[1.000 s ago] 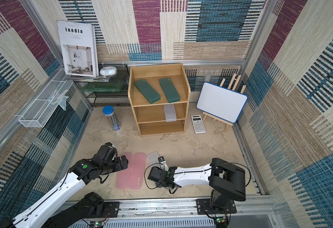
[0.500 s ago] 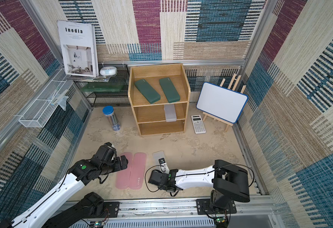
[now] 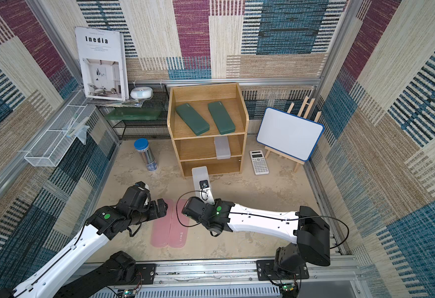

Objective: Place the pencil cases on the shelf according to color
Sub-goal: Place the pencil case on the shelf.

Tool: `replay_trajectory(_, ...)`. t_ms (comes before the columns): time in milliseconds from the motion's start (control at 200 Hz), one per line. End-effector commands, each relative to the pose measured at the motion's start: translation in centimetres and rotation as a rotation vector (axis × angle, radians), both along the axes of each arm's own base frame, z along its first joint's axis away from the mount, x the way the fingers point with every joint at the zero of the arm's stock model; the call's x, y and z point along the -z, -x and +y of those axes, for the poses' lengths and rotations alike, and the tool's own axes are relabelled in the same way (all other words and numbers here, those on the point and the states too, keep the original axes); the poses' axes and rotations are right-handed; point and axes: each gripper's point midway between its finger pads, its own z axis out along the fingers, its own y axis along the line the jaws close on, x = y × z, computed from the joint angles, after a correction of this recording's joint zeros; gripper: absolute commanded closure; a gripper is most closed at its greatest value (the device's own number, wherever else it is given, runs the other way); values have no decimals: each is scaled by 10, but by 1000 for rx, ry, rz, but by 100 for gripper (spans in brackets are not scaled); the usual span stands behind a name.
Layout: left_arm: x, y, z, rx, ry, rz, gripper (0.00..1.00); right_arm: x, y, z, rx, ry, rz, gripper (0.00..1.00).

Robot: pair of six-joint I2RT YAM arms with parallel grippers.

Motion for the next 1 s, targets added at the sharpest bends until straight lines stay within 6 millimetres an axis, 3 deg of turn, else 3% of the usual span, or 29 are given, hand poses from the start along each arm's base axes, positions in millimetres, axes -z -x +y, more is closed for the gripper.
replay_trajectory(0, -7, -11, -3, 8, 9, -34, 1, -24, -34, 8, -12, -9, -65, 47)
replay_trajectory(165, -12, -21, -6, 12, 22, -46, 0, -43, -88, 25, -6, -26, -101, 47)
replay_trajectory(331, -10, -28, -10, 22, 47, -36, 1, -39, -137, 34, 29, 17, -85, 47)
replay_trajectory(486, -3, -30, -13, 26, 61, -21, 1, -38, -168, 37, 57, 27, -83, 46)
replay_trajectory(616, 1, -31, -16, 34, 79, -8, 1, -35, -185, 40, 64, 15, -62, 42)
replay_trajectory(691, 3, -32, -16, 40, 82, 0, 1, -33, -190, 43, 67, 11, -54, 34)
replay_trajectory(827, 6, -33, -17, 49, 88, 8, 1, -32, -195, 47, 68, 12, -48, 21)
replay_trajectory(997, 6, -34, -17, 52, 103, 14, 1, -37, -194, 48, 71, -1, -37, 14)
